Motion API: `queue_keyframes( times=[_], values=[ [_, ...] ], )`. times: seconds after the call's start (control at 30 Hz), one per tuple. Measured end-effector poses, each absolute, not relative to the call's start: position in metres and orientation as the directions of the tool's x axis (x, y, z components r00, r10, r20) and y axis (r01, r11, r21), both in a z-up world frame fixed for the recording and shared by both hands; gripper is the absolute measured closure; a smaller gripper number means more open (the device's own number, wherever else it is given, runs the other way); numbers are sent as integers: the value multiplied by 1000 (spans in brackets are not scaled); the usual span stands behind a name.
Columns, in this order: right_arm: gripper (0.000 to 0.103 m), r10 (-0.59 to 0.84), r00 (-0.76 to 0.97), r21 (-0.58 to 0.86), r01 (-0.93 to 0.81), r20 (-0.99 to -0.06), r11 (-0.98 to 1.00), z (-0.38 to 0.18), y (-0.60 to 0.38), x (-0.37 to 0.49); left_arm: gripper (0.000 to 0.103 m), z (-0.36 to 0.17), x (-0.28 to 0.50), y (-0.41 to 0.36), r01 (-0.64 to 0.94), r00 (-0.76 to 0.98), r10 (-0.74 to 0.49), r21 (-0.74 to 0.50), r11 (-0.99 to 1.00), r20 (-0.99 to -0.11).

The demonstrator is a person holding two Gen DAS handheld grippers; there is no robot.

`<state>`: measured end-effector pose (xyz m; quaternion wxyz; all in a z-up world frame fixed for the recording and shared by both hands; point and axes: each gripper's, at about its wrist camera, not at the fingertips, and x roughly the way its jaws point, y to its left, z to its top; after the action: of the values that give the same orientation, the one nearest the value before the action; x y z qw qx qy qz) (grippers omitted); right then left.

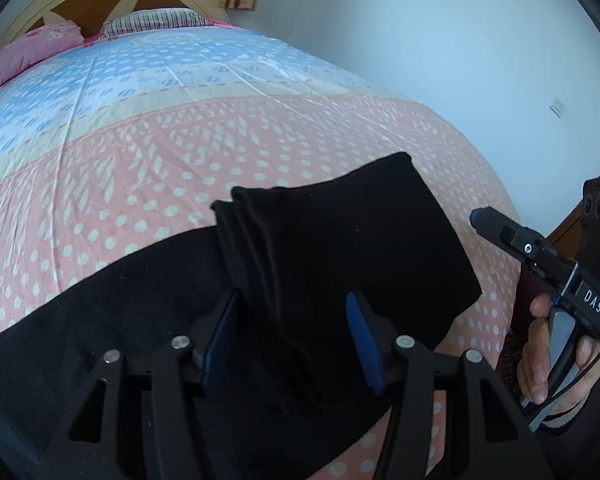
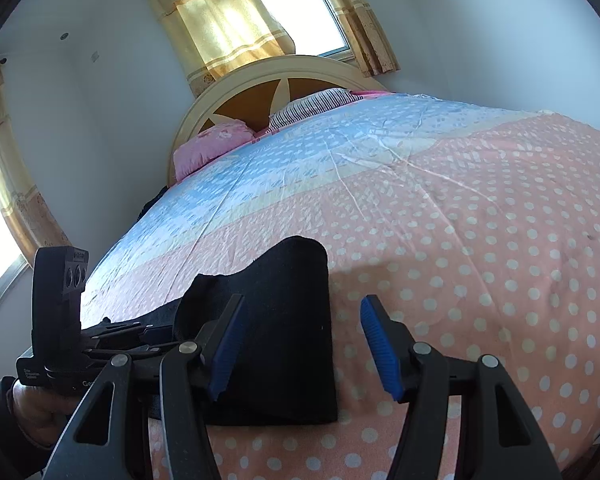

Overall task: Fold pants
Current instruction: 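Lift the pants end with the right gripper and fold it toward the waistband, then grasp the folded pants edge with the left gripper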

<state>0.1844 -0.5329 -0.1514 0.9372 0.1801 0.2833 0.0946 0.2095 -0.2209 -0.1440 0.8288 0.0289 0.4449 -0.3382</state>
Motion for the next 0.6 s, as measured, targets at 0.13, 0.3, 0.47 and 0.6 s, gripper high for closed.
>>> queue_keyframes(
  times=[0.13,0.3,0.47,0.6],
  values=[
    [43,273,825,395,-67,-495,916,-152,-535,185,84,-141,212,-224,588,374,-537,-255,768,-756],
    [42,249,839,399,-41,-484,916,-152,-542,184,90,-128,207,-213,581,381,-584,-306,754,-716],
    [38,237,847,410,-26,-475,912,-150,-548,182,90,-98,202,-187,563,400,-645,-381,733,-651],
    [38,238,846,398,-34,-478,917,-149,-544,181,90,-80,199,-157,540,422,-664,-418,731,-617]
  ],
)
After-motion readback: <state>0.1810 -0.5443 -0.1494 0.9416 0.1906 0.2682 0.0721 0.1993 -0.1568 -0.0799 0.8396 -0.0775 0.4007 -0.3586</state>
